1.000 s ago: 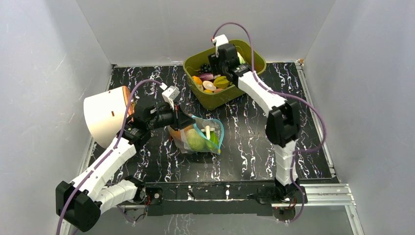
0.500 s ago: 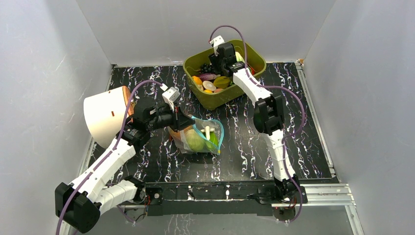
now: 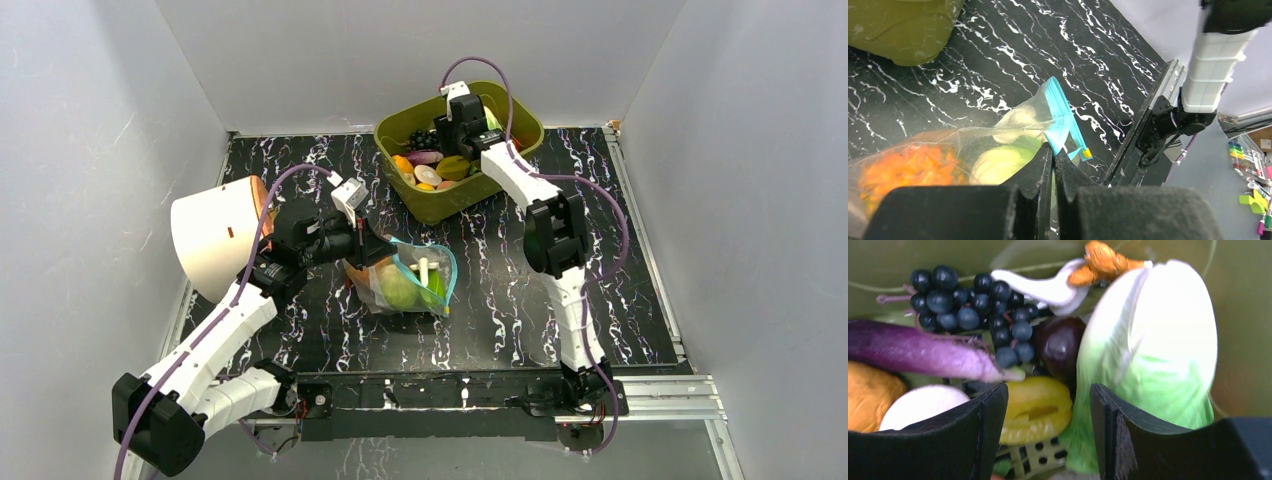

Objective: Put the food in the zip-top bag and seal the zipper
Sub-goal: Move the bin to the center of the board.

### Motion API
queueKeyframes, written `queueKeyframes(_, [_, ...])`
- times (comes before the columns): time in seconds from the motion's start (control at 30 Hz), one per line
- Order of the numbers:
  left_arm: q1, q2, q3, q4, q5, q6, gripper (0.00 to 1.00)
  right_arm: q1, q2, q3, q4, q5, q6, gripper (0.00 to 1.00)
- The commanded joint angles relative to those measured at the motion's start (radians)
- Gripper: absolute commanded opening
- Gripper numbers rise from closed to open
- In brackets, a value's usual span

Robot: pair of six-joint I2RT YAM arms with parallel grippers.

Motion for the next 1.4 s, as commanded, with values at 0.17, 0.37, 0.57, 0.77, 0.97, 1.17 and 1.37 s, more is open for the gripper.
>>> queueKeyframes(0.17, [-0.002,-0.084,0.060,-0.063,-0.094,0.032,0.00,-0.003,-0.424,-0.259,-0.006,0.173,0.407,0.58])
queueKeyframes(0.37, [-0.002,-0.123,0.025,-0.061,-0.105,0.021,0.00,-0.003,-0.511,-0.295,-0.187,0.260,0.703,0.59])
queueKeyframes(0.57, [-0.003,-0.167,-0.059,0.006,-0.094,-0.003,0.00,-0.003,-0.593,-0.436,-0.216,0.255,1.000,0.58])
queueKeyframes(0.77, [-0.003,-0.167,-0.054,-0.020,-0.091,0.035,0.00,-0.004,-0.571,-0.471,-0.294,0.263,1.181,0.54])
queueKeyframes(0.97, [-0.002,-0.185,-0.062,-0.029,-0.104,0.044,0.00,-0.003,-0.529,-0.494,-0.297,0.269,1.239,0.51])
queueKeyframes(1.17, [-0.002,-0.182,-0.059,-0.036,-0.102,0.055,0.00,-0.004,-0.479,-0.502,-0.265,0.261,1.180,0.37])
queueKeyframes(1.37, [-0.002,-0.194,-0.061,-0.035,-0.106,0.064,0.00,-0.003,-0.490,-0.547,-0.251,0.307,1.090,0.23])
